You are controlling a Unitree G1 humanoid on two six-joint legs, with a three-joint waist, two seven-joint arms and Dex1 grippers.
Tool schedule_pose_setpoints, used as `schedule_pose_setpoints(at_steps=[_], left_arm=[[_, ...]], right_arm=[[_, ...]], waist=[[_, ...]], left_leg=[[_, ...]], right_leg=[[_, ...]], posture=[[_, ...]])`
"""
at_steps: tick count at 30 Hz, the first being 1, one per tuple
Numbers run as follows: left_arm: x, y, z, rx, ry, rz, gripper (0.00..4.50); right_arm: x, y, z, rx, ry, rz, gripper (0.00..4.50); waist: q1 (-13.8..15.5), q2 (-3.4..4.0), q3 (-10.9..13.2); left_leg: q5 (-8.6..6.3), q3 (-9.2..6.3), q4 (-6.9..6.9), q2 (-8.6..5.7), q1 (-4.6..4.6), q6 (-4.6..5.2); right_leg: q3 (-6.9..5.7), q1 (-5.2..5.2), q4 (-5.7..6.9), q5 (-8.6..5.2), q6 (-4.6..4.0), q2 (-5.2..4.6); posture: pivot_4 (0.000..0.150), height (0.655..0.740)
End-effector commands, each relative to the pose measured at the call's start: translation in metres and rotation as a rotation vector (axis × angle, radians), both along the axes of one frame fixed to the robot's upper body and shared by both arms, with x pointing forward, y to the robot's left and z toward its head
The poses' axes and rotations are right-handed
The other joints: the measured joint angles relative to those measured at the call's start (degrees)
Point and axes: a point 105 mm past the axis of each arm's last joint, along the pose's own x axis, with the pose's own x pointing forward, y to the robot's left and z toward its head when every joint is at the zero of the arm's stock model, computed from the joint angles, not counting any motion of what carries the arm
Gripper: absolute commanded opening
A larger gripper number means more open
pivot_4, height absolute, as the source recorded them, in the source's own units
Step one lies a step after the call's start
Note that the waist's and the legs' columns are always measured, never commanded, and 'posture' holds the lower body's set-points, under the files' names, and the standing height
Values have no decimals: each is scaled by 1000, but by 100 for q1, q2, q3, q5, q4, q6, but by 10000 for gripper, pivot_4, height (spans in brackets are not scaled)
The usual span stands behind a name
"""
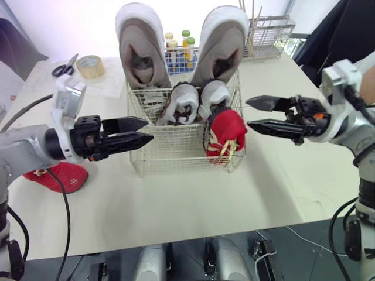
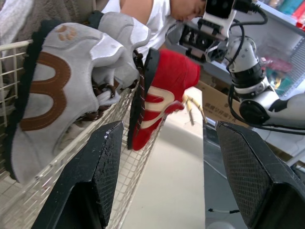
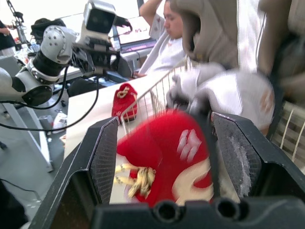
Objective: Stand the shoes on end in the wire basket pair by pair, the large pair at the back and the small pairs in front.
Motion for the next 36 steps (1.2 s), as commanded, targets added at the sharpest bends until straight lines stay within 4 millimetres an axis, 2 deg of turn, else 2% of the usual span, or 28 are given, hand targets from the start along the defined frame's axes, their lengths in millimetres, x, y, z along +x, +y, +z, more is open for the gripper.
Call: schedule_pose_setpoints(at_steps=[1,6,9,11,12,13,15,16,18,20,22,24,27,29,30,32,33,36], left_arm=[[-2,1,8,-13,-50,4,32192],[-2,10,13,-5,-56,48,32192],[0,25,26,-23,-70,112,32192],[3,42,42,-57,-79,183,37191],[5,51,49,-67,-91,230,40813],[8,64,55,-60,-110,303,44932],[15,94,62,-48,-127,475,45000],[18,111,65,-52,-128,568,45000],[26,157,68,-41,-141,843,45000],[26,200,61,-23,-118,1062,45000],[16,231,49,-17,-91,1198,45000],[-2,252,36,-21,-101,1268,45000],[-37,277,10,-110,9,1310,45000],[-57,279,-13,-143,118,1293,45000],[-67,273,-26,-140,172,1265,45000],[-95,254,-71,-160,336,1212,45000],[-104,248,-84,-191,377,1208,45000],[-114,242,-99,-280,412,1229,45000]], right_arm=[[-2,-7,9,-11,-47,-32,33428],[7,-35,32,-38,-118,-153,33428],[11,-51,61,-4,-205,-216,33428],[14,-55,94,67,-293,-256,34066],[14,-54,112,121,-339,-265,36427],[9,-51,135,208,-394,-252,39524],[-2,-38,172,362,-441,-178,43836],[-6,-27,185,421,-444,-132,43836],[-12,6,194,459,-394,-7,43836],[-11,41,188,429,-373,64,43836],[-9,71,179,392,-378,108,43836],[-8,97,163,319,-377,164,43836],[-16,116,144,202,-409,274,43836],[-26,119,134,138,-410,371,43836],[-31,118,127,91,-409,425,43836],[-44,112,102,-71,-409,557,43836],[-49,109,94,-127,-405,605,43836],[-51,103,87,-190,-414,651,43836]], waist=[[-5,0,0],[-5,0,0],[-15,0,0],[-47,1,0],[-70,3,2],[-114,3,2],[-169,3,2],[-204,5,3],[-215,6,1],[-215,4,0],[-246,1,-2],[-257,0,-2],[-233,-19,-9],[-207,-31,-13],[-199,-34,-14],[-175,-38,-18],[-177,-41,-20],[-145,-73,-39]], left_leg=[[0,0,0,0,0,0],[0,0,0,0,0,0],[0,1,0,-1,0,1],[0,3,-1,0,2,0],[0,3,-2,0,3,0],[1,5,-2,0,3,-1],[1,4,-8,1,2,-3],[1,5,-9,2,3,-4],[2,9,-16,4,6,-6],[3,10,-16,10,6,-8],[3,15,-15,16,7,-9],[3,16,-14,14,0,-8],[-6,18,-12,4,-15,8],[-14,27,-11,4,-17,19],[-17,29,-11,2,-17,22],[-21,28,-10,-2,-16,29],[-25,28,-10,-1,-13,33],[-27,17,-5,-1,-10,33]], right_leg=[[0,0,0,0,0,0],[0,0,0,0,0,1],[1,-2,-1,0,0,1],[1,-4,0,0,0,4],[2,-4,1,0,0,5],[5,-9,4,0,0,6],[6,-14,9,-1,-1,6],[6,-15,11,-2,-2,8],[11,-20,15,-2,-3,11],[11,-20,16,-3,-4,14],[12,-20,20,-2,-4,10],[10,-26,29,-2,-3,-2],[0,-33,30,-1,-1,-19],[-9,-35,22,-1,-1,-23],[-9,-33,16,-1,0,-26],[-14,-23,-6,-1,0,-31],[-14,-13,-32,5,9,-35],[-24,-7,-35,10,17,-42]], posture=[[1500,7400],[1500,7400],[1500,7400],[1500,7400],[1500,7400],[1500,7400],[1500,7400],[1500,7400],[1500,7400],[1500,7400],[1500,7400],[1500,7400],[1500,7400],[1500,7400],[1500,7400],[1500,7400],[1500,7400],[1500,7400]])
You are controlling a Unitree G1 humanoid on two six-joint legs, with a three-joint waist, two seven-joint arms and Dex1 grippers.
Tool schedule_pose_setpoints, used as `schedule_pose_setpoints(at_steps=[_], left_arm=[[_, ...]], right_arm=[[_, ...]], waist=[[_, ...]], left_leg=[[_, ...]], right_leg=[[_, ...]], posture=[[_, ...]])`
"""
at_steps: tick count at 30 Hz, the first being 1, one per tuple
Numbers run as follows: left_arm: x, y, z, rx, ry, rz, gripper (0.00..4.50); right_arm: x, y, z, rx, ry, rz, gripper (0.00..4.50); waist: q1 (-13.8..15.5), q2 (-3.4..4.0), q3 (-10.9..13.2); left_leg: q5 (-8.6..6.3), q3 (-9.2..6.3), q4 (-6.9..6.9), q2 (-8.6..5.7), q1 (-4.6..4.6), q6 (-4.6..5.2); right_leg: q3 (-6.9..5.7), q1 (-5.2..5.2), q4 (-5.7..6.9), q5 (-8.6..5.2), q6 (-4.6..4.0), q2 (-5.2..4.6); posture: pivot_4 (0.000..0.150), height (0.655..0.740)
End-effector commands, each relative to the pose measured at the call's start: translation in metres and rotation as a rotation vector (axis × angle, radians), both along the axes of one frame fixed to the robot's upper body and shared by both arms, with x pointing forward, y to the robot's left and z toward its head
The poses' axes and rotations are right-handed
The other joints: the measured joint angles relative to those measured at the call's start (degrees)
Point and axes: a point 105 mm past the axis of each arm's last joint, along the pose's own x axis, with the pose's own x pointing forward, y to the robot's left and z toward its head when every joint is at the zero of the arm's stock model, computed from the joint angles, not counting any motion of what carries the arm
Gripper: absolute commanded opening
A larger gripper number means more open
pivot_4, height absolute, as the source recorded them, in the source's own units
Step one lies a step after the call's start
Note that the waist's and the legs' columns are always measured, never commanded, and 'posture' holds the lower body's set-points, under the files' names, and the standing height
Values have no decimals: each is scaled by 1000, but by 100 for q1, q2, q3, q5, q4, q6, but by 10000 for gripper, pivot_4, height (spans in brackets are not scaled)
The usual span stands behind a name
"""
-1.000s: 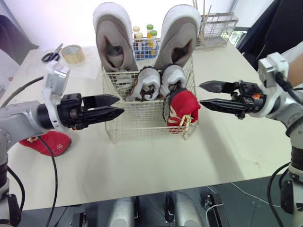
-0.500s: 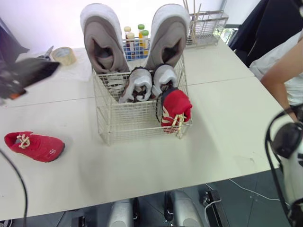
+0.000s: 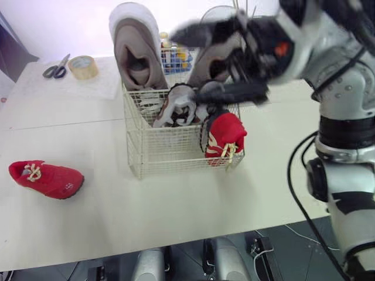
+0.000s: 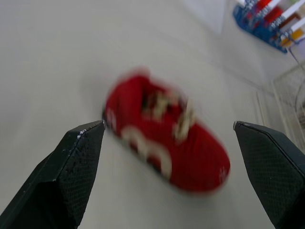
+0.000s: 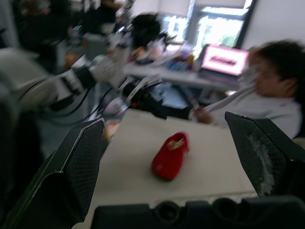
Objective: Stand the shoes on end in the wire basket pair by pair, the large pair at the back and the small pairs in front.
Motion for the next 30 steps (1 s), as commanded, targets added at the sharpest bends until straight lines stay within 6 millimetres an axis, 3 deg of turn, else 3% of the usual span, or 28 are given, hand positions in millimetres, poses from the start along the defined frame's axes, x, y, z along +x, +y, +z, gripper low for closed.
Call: schedule_pose_setpoints(at_steps=[1,5,8,14,28,30], left_arm=[[-1,-8,17,4,-96,2,45000],[17,-18,-5,-75,-111,15,45000],[27,-19,-8,-91,-126,29,45000],[58,3,-15,-87,-132,144,45000],[86,7,-34,-104,-96,195,45000],[89,9,-35,-92,-102,214,39548]], right_arm=[[-13,-3,1,-51,-90,76,43836],[-15,-10,2,-90,-104,106,43836],[-15,-11,2,-94,-102,108,43836],[-13,-18,-3,-117,-57,36,43836],[-5,-24,-36,-169,-12,-181,43836],[-1,-24,-40,-177,-23,-225,45000]], waist=[[34,-17,-10],[33,3,-23],[3,-6,-33],[-20,-7,-36],[-10,-6,-35],[1,-6,-35]], left_leg=[[5,-11,0,1,0,-10],[-5,-56,-2,6,8,-27],[-4,-55,-3,6,7,-28],[23,-45,-12,7,2,-43],[7,-38,-15,3,1,-53],[7,-38,-15,3,1,-53]], right_leg=[[-9,1,4,1,-2,-3],[-31,-2,4,17,-55,-11],[-28,8,11,24,-51,-12],[-25,-2,7,26,-47,-16],[-24,-7,1,26,-48,-33],[-24,-7,1,26,-49,-34]], posture=[[1500,7400],[1500,7400],[1500,7400],[1500,7400],[1500,7400],[1500,7400]])
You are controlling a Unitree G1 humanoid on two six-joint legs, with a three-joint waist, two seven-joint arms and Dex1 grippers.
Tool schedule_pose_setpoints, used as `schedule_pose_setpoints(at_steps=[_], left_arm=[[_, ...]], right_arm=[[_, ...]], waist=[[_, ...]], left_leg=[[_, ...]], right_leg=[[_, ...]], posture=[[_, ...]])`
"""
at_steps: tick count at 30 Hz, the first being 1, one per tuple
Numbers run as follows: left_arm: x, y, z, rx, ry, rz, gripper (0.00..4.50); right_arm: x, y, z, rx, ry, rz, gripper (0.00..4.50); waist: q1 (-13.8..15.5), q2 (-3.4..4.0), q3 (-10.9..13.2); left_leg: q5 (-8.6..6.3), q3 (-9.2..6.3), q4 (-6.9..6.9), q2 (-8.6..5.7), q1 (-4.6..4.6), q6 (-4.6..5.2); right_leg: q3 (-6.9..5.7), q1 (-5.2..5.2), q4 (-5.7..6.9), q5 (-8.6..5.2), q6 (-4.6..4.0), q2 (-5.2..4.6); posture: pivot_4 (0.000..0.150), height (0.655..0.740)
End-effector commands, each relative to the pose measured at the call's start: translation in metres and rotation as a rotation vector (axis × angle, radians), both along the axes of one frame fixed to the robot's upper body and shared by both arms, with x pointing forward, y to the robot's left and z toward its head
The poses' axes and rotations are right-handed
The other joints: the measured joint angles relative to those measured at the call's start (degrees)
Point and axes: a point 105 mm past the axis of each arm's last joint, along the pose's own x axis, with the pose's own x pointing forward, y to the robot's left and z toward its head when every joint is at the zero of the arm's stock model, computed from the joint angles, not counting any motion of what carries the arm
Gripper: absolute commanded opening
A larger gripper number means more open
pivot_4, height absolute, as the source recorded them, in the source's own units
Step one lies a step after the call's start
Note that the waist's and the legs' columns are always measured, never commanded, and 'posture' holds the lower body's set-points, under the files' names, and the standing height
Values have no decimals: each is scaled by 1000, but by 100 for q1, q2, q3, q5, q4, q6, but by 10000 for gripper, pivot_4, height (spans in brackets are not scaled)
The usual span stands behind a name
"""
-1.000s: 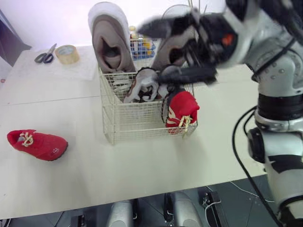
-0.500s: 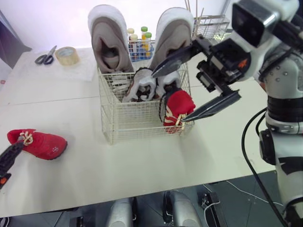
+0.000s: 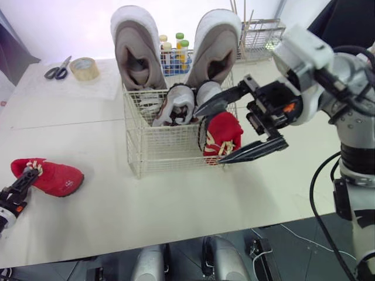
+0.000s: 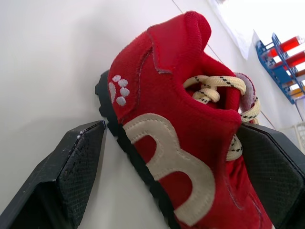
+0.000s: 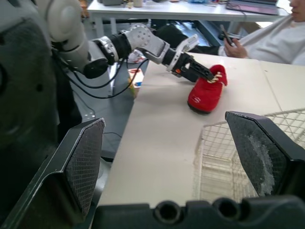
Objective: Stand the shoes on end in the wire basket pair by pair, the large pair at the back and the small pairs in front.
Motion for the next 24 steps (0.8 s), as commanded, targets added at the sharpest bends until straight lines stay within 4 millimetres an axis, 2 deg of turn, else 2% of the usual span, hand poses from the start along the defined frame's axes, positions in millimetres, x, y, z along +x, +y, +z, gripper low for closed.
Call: schedule_pose_setpoints(at_steps=[1,7,9,12,14,16,19,21,24], left_arm=[[3,7,4,41,-17,46,36480],[5,7,3,44,-30,54,7695],[4,7,11,61,-62,53,244],[0,10,34,78,-145,54,244],[-2,7,73,147,-244,19,244],[0,-8,113,255,-339,-47,244],[14,-57,187,467,-512,-184,244],[22,-92,219,558,-608,-257,244],[29,-148,256,667,-764,-333,244]], right_arm=[[2,-4,2,-3,-66,-76,45000],[10,-6,-1,11,-71,-141,45000],[13,-7,0,20,-73,-161,45000],[18,-13,7,46,-72,-195,45000],[21,-23,20,88,-67,-230,45000],[24,-34,30,124,-63,-269,45000],[32,-50,42,180,-60,-360,45000],[38,-57,44,202,-57,-406,45000],[47,-64,43,205,-64,-462,45000]], waist=[[7,-1,0],[-13,0,0],[-12,0,0],[-12,-2,0],[-13,-7,3],[17,-16,7],[66,-16,7],[69,-13,5],[24,12,0]], left_leg=[[0,0,0,0,0,0],[0,2,-2,0,0,1],[0,2,-4,0,0,1],[0,2,-4,0,0,1],[0,2,-4,0,-1,1],[0,0,-4,0,-7,1],[0,-6,-4,-5,-10,0],[0,-9,-3,-9,-9,0],[-7,10,-3,-40,-6,15]], right_leg=[[0,0,0,0,0,0],[0,-1,-2,0,0,-1],[0,-1,-2,0,0,-1],[0,-1,-2,0,0,-1],[0,-1,-3,-1,-2,-1],[-1,-4,-5,-5,-9,-2],[-11,-4,-16,-11,-20,-12],[-28,-1,-24,-12,-22,-27],[-26,24,-21,0,0,-61]], posture=[[1500,7400],[1500,7400],[1500,7400],[1500,7400],[1500,7400],[1500,7400],[1500,7400],[1500,7400],[1500,7400]])
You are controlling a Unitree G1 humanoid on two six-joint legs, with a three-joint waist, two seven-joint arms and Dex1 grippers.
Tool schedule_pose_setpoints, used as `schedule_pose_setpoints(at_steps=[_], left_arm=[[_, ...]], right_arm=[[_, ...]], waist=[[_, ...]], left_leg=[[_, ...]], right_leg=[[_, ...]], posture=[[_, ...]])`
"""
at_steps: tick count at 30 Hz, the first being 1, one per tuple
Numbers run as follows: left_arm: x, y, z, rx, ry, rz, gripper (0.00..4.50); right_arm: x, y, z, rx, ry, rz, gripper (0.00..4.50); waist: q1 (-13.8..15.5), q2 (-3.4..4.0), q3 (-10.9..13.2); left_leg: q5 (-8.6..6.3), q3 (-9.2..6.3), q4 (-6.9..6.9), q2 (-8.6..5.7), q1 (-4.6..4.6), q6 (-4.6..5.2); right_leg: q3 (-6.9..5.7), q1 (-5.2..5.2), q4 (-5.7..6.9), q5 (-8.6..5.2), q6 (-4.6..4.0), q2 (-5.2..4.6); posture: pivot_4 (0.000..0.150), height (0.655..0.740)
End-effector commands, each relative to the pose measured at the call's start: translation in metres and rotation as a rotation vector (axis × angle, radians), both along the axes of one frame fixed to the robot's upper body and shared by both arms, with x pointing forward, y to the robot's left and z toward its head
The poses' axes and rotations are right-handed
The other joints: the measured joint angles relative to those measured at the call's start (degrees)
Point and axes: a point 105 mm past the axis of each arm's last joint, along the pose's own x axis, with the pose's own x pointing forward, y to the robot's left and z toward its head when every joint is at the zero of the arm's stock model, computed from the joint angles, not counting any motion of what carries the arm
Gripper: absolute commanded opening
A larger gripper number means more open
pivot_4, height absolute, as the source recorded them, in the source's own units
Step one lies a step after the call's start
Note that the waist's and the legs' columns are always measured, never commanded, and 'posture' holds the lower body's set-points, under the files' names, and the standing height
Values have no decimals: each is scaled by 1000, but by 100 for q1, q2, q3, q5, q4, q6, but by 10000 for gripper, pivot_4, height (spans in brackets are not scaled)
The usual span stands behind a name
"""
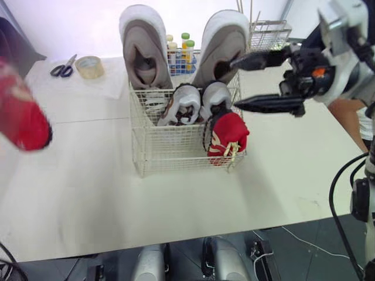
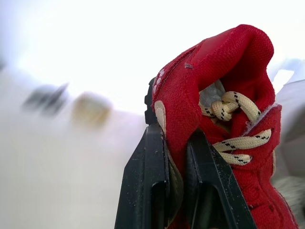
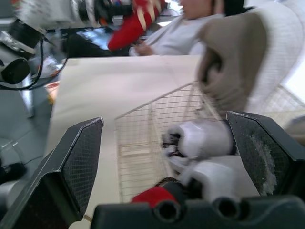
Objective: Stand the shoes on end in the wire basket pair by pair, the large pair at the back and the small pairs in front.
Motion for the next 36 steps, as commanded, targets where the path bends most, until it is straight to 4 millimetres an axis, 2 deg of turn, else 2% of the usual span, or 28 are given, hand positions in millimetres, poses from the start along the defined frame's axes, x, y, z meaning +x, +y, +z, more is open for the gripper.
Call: schedule_pose_setpoints(at_steps=[1,3,7,14,18,22,26,33,36], left_arm=[[5,-56,25,110,-121,-75,244],[9,-81,24,175,-143,-93,244],[12,-113,9,254,-176,-94,244],[13,-144,-25,276,-239,-120,244],[7,-148,-29,233,-363,-2,244],[12,-150,-46,247,-374,34,244],[12,-158,-66,251,-358,31,244],[7,-162,-80,228,-319,19,244],[8,-164,-95,282,-291,9,244]], right_arm=[[5,-10,10,10,-57,-61,45000],[7,-12,11,0,-63,-71,45000],[9,-15,21,14,-80,-72,45000],[17,-16,25,29,-71,-57,45000],[21,-18,27,44,-67,-54,45000],[21,-20,28,55,-65,-52,45000],[19,-23,29,57,-58,-63,45000],[13,-30,25,46,-12,-77,45000],[8,-30,21,47,13,-67,45000]], waist=[[-15,5,2],[-54,7,3],[-46,14,9],[13,13,8],[32,11,10],[28,14,8],[31,14,8],[84,14,8],[111,14,8]], left_leg=[[0,11,0,-1,0,7],[8,28,1,2,1,32],[11,64,4,37,8,32],[17,61,16,43,7,21],[13,61,20,40,5,28],[13,61,19,44,6,29],[13,61,21,45,6,31],[6,60,21,56,6,41],[5,60,22,57,7,43]], right_leg=[[-1,0,-1,2,4,-1],[-3,-4,0,11,20,7],[-12,-14,0,14,28,70],[-8,-8,0,14,27,98],[-6,-6,0,14,28,94],[-7,-8,0,14,28,96],[-7,-6,1,14,28,95],[-7,-7,1,14,28,90],[-7,-7,0,14,28,89]], posture=[[1500,7400],[1500,7400],[1500,7400],[1500,7400],[1500,7400],[1500,7400],[1500,7400],[1500,7400],[1500,7400]])
